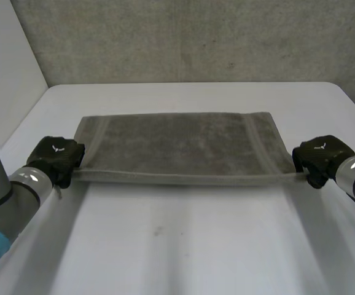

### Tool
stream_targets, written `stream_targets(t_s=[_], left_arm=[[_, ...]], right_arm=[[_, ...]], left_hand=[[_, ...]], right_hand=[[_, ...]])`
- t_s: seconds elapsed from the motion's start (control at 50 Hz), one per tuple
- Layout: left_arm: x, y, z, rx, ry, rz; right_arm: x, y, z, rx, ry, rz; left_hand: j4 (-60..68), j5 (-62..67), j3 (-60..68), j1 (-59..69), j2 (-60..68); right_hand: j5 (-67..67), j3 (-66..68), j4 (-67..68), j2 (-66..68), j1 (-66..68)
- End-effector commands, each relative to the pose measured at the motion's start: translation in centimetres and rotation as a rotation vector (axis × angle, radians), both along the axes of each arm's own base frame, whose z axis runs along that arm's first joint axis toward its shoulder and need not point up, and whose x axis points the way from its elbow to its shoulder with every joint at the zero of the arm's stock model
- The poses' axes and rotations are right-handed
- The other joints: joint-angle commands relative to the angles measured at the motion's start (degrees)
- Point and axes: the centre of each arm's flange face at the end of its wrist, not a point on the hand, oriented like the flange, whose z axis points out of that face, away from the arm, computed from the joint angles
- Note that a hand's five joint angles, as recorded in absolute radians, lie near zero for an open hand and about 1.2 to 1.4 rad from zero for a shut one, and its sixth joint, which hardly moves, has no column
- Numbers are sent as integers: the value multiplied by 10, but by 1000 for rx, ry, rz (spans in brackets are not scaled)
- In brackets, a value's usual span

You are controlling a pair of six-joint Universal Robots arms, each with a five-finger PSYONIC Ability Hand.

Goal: Fold the towel.

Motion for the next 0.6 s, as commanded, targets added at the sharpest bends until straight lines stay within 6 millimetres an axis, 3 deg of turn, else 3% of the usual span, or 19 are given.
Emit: stream_targets(t_s=[0.02,0.04,0.08,0.1,0.14,0.26,0.34,0.36,0.38,0.4,0.42,0.44,0.46,0.48,0.6], left_arm=[[8,38,15,153,-136,-51],[8,38,15,154,-137,-51],[11,62,26,224,-166,-73],[11,62,26,225,-166,-73],[12,71,34,237,-172,-82],[9,63,34,193,-165,-83],[2,32,19,126,-154,-82],[2,32,19,126,-154,-82],[-1,18,16,95,-147,-80],[-4,5,12,68,-142,-78],[-4,4,12,67,-142,-78],[-7,-10,6,48,-139,-76],[-10,-24,1,27,-134,-76],[-10,-24,1,27,-134,-76],[-22,-75,-20,-23,-121,-73]], right_arm=[[-4,33,11,114,109,71],[-7,47,22,128,148,99],[-10,57,30,127,183,116],[-17,62,39,113,214,119],[-20,63,45,87,227,119],[-17,55,48,39,184,140],[-14,37,33,38,151,129],[-14,23,26,26,137,107],[-14,23,26,26,137,106],[-14,10,23,3,117,81],[-13,-3,20,-15,94,57],[-13,-3,20,-15,94,57],[-10,-13,18,-32,77,43],[-2,-24,12,-41,48,36],[21,-56,3,-114,-22,8]], left_hand=[[103,113,103,122,102],[103,113,103,122,102],[103,113,103,122,102],[103,113,103,122,102],[103,113,103,122,102],[103,113,103,122,102],[103,113,103,122,102],[103,113,103,122,102],[103,113,103,122,102],[103,113,103,122,102],[103,113,103,122,102],[103,113,103,122,102],[103,113,103,122,102],[103,113,103,122,102],[103,113,103,122,102]], right_hand=[[107,104,102,104,2],[107,104,102,104,2],[107,104,102,104,2],[107,104,102,104,2],[107,104,102,104,2],[107,104,102,104,2],[107,104,102,104,2],[107,104,102,104,2],[107,104,102,104,2],[107,104,102,104,2],[107,104,102,104,2],[107,104,102,104,2],[107,104,102,104,2],[107,104,102,104,2],[107,104,102,104,2]])
